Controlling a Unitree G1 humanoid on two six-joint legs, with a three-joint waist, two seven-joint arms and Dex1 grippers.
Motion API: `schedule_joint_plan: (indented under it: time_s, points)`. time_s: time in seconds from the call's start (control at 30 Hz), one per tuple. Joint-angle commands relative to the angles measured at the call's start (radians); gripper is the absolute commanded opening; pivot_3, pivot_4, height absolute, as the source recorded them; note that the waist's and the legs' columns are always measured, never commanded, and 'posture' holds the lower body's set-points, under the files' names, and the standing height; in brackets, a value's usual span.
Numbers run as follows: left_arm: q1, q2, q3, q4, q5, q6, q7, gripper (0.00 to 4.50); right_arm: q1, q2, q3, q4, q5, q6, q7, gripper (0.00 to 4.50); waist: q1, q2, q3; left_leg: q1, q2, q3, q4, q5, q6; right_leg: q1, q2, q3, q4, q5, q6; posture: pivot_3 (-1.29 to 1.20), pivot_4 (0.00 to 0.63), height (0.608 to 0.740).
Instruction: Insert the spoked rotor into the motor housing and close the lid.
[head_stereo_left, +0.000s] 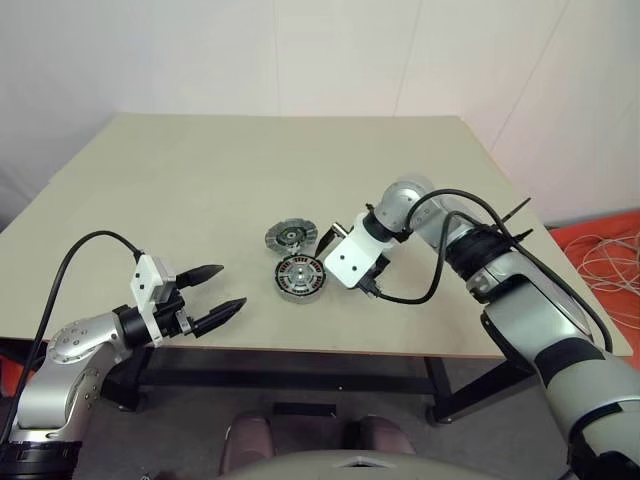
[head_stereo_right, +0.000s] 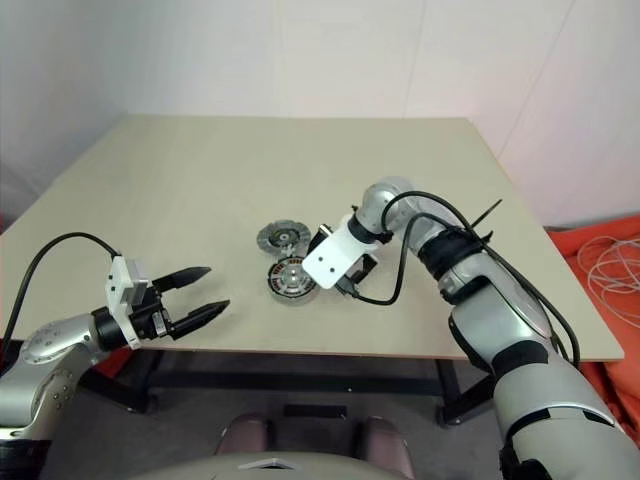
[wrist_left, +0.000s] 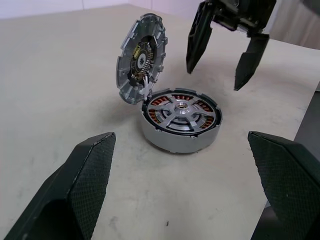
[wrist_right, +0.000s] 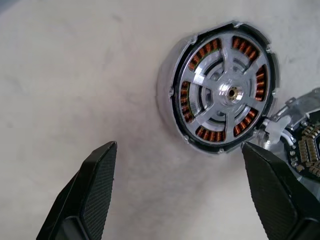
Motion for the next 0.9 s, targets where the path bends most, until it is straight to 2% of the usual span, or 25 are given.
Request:
schedule_joint_plan:
  time_s: [0.03, 0.27, 0.6, 0.7, 0.9]
  points:
    - [-0.004, 0.002, 0.012, -0.028, -0.005, -0.015, 0.009, 4.5, -0.06, 0.021, 0.014, 0.081, -0.07, -0.13, -0.083, 4.47, -0.003, 0.0, 0.0, -0.001, 0.0, 0.0, 0.0, 0.0, 0.0, 0.0, 0.0, 0.0, 0.0, 0.0, 0.0, 0.0, 0.0, 0.74]
    - [0.0, 0.0, 0.009, -0.038, -0.008, -0.014, 0.019, 4.5, -0.093, 0.064, 0.047, 0.213, -0.186, -0.238, -0.216, 4.47, -0.008, 0.0, 0.0, -0.002, 0.001, 0.0, 0.0, 0.0, 0.0, -0.002, 0.001, 0.0, 0.001, 0.004, -0.008, 0.0, 0.0, 0.74]
    - [-0.005, -0.002, 0.005, -0.041, -0.008, -0.014, 0.025, 4.5, -0.098, 0.09, 0.066, 0.277, -0.249, -0.298, -0.261, 4.47, -0.009, 0.0, 0.0, -0.001, 0.002, 0.0, 0.0, 0.0, 0.0, -0.002, 0.001, 0.0, 0.001, 0.005, -0.008, 0.0, 0.0, 0.74]
    - [-0.008, -0.003, 0.003, -0.039, -0.006, -0.015, 0.025, 4.5, -0.098, 0.101, 0.073, 0.28, -0.269, -0.309, -0.275, 3.84, -0.009, 0.0, 0.0, -0.001, 0.002, 0.0, 0.001, 0.0, 0.0, -0.002, 0.001, 0.0, 0.002, 0.005, -0.008, 0.0, 0.0, 0.74]
    - [-0.014, -0.004, 0.003, -0.037, -0.005, -0.017, 0.028, 4.5, -0.102, 0.121, 0.095, 0.287, -0.307, -0.341, -0.32, 1.8, -0.02, 0.0, 0.0, 0.0, 0.003, 0.0, 0.001, 0.0, 0.0, -0.002, 0.002, 0.0, 0.004, 0.005, -0.008, 0.0, 0.0, 0.74]
